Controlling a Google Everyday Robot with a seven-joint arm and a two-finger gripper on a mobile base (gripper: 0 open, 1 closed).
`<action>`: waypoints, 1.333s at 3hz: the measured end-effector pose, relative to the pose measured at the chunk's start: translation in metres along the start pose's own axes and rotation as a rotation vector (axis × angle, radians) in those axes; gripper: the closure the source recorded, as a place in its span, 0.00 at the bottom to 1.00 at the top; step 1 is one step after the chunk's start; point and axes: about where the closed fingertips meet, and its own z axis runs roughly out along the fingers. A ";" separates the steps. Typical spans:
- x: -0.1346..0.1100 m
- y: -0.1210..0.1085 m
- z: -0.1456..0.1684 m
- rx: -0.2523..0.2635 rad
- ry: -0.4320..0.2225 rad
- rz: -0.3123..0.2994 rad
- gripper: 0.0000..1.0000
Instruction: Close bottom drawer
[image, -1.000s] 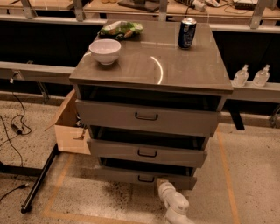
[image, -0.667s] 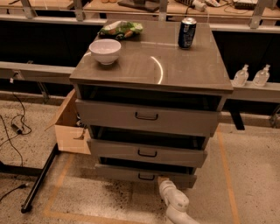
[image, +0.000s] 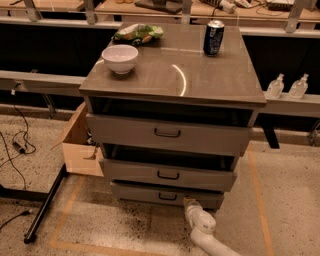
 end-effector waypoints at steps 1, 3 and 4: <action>0.000 -0.003 0.007 -0.035 0.001 -0.015 1.00; 0.029 0.014 -0.056 -0.224 0.023 0.026 1.00; 0.014 0.023 -0.061 -0.253 -0.001 0.046 0.82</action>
Offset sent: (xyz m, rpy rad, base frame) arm -0.0576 -0.0322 0.0142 0.0301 0.3128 0.0248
